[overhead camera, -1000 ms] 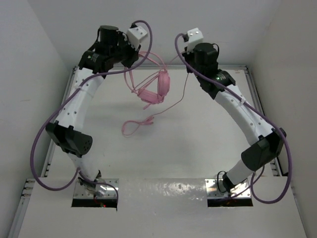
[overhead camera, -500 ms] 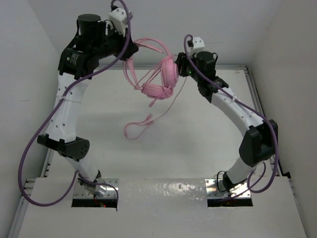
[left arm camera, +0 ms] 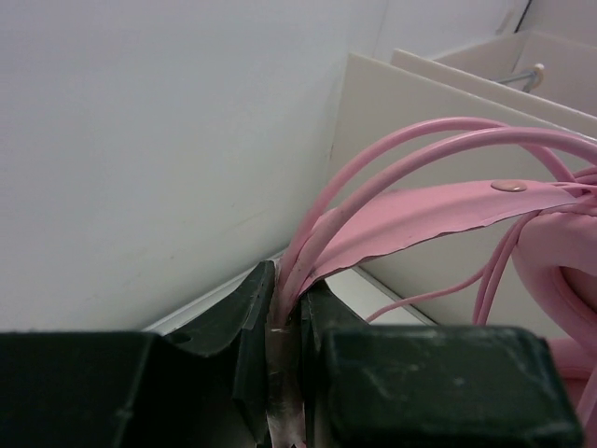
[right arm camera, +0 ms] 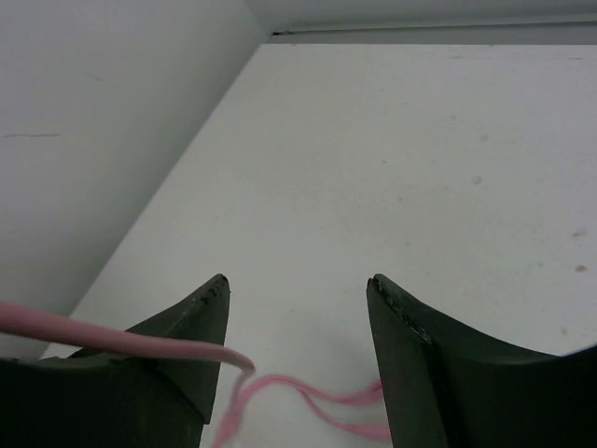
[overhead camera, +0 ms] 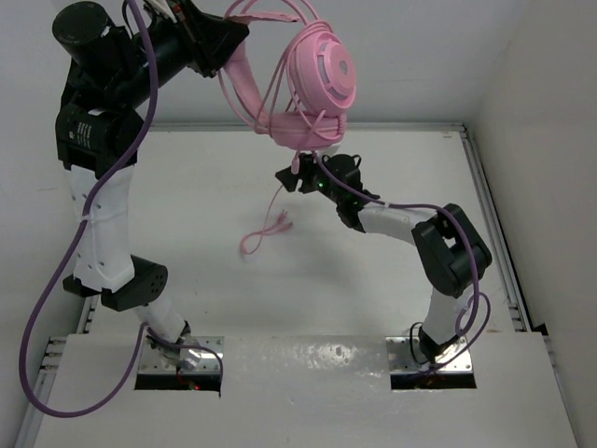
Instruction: Wrap the headphones
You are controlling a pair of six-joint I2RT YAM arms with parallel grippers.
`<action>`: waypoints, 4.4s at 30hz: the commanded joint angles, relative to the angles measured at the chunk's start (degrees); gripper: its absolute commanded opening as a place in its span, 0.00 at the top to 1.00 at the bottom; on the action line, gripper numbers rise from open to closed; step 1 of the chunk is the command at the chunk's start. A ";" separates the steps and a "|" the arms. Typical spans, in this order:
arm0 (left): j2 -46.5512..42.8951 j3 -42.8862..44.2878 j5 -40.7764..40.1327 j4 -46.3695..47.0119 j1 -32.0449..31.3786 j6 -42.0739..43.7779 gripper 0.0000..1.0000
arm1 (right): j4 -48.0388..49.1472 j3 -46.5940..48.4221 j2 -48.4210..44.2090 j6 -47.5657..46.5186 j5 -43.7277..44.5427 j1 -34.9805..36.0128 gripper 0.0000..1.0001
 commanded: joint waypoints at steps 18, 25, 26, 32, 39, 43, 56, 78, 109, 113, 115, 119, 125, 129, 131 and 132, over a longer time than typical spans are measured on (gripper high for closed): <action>5.27 -9.38 -24.96 13.58 7.55 -12.07 1.00 | -14.94 6.09 4.69 -7.03 -1.45 20.72 1.00; 7.64 -18.64 -32.62 18.79 8.71 -3.90 1.00 | -31.57 13.11 1.08 -20.67 -5.07 30.30 1.00; 8.34 -19.86 -34.19 18.44 8.71 -2.76 1.00 | -35.25 15.91 0.72 -21.54 -5.60 30.75 1.00; 7.03 -34.25 -39.66 27.20 8.53 15.41 1.00 | -42.90 19.35 -9.02 -23.39 -1.92 31.02 1.00; 1.06 -49.40 -26.05 26.70 7.83 31.43 1.00 | -68.30 36.49 -11.85 -29.71 10.20 19.17 1.00; -0.44 -48.45 -15.07 19.33 7.13 34.51 1.00 | -78.51 45.54 -9.40 -35.78 22.40 15.11 1.00; -5.71 -47.47 -3.19 3.93 2.55 37.86 1.00 | -67.22 52.79 -0.86 -32.46 22.01 -8.52 1.00; -3.70 -20.76 7.19 1.82 2.64 0.60 1.00 | 2.60 3.36 1.77 1.74 -0.87 -3.27 0.40; 4.04 -18.46 -2.74 10.61 15.47 -29.11 1.00 | -18.31 1.26 -3.49 -21.07 35.76 26.76 1.00; 3.86 -22.59 -3.97 10.44 16.09 -26.94 1.00 | -28.23 5.20 -4.20 -29.80 44.04 31.88 1.00; 3.25 -24.34 -7.12 10.00 15.91 -22.89 1.00 | -37.36 10.64 -3.85 -33.13 42.49 33.55 1.00; -0.43 -34.61 -12.40 11.32 14.95 -7.25 1.00 | -60.54 31.67 0.44 -34.56 32.84 34.44 1.00; -2.81 -42.36 -19.16 8.07 15.64 1.03 1.00 | -81.25 38.82 1.53 -24.04 39.38 34.44 1.00; -2.56 -39.32 -6.41 10.42 17.32 -6.66 1.00 | -62.27 19.52 -5.50 -27.69 33.85 33.13 1.00; -2.20 -36.60 -4.60 10.87 17.32 -9.57 1.00 | -59.57 17.88 -5.87 -27.62 29.68 32.34 1.00; -2.03 -34.83 -1.63 11.22 17.32 -10.56 1.00 | -55.02 15.61 -6.05 -26.83 28.16 31.64 1.00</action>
